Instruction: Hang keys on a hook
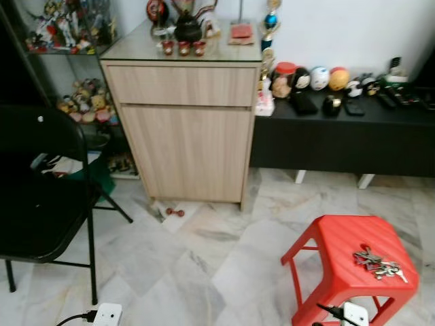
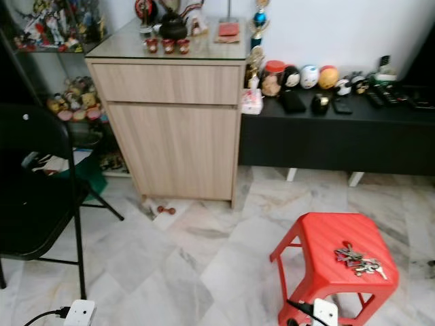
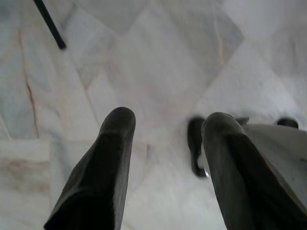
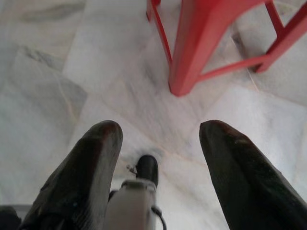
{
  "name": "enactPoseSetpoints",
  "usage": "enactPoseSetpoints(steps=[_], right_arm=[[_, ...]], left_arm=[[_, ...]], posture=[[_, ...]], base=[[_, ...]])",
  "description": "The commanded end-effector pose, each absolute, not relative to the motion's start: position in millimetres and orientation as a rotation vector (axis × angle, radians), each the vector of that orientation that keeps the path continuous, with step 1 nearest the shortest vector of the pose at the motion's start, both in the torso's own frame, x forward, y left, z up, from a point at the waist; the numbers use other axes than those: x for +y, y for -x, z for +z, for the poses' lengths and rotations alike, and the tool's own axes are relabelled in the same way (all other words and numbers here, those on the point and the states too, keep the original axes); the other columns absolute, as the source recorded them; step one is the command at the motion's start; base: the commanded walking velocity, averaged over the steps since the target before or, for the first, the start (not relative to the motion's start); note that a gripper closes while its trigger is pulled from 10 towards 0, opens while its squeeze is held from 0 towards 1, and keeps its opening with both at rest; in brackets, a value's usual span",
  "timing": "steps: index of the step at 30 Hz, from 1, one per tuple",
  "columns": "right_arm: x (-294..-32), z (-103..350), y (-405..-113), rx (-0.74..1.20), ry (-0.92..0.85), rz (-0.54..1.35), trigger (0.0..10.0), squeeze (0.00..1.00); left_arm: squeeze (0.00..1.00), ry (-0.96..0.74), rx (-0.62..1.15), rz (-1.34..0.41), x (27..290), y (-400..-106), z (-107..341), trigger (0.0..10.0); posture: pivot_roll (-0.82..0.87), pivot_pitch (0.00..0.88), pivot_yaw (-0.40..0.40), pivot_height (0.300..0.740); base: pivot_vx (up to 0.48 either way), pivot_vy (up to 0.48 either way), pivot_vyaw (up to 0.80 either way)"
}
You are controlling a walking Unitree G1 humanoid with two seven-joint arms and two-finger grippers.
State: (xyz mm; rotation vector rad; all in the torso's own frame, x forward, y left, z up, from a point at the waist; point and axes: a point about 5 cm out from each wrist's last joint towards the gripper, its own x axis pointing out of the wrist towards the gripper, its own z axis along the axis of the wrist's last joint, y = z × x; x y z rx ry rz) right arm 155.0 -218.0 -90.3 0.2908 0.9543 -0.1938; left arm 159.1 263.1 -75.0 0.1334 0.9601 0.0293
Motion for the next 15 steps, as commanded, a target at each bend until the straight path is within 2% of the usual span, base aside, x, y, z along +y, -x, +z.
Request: enactPoseSetpoints(steps=[1,15], right_arm=[[-222.3,-89.7,-154.1,0.952,-0.287,-0.207,10.0,0.0],[-223.2,-89.0,-155.0,0.941,-0.282,-0.206,10.0,0.0]], left_arm=[[0.0,-0.137,0.97,0.016,261.0,-156.2,-76.8,10.0],[0.0,-0.12,0.968,0.025,260.0,-156.1,-77.2,10.0]], posture=[[0.16,0.0,-0.018,0.74],[0.15,0.007,-0.019,0.74]], base=[[0.0,-0.296,0.0],[0.0,-0.298,0.0]])
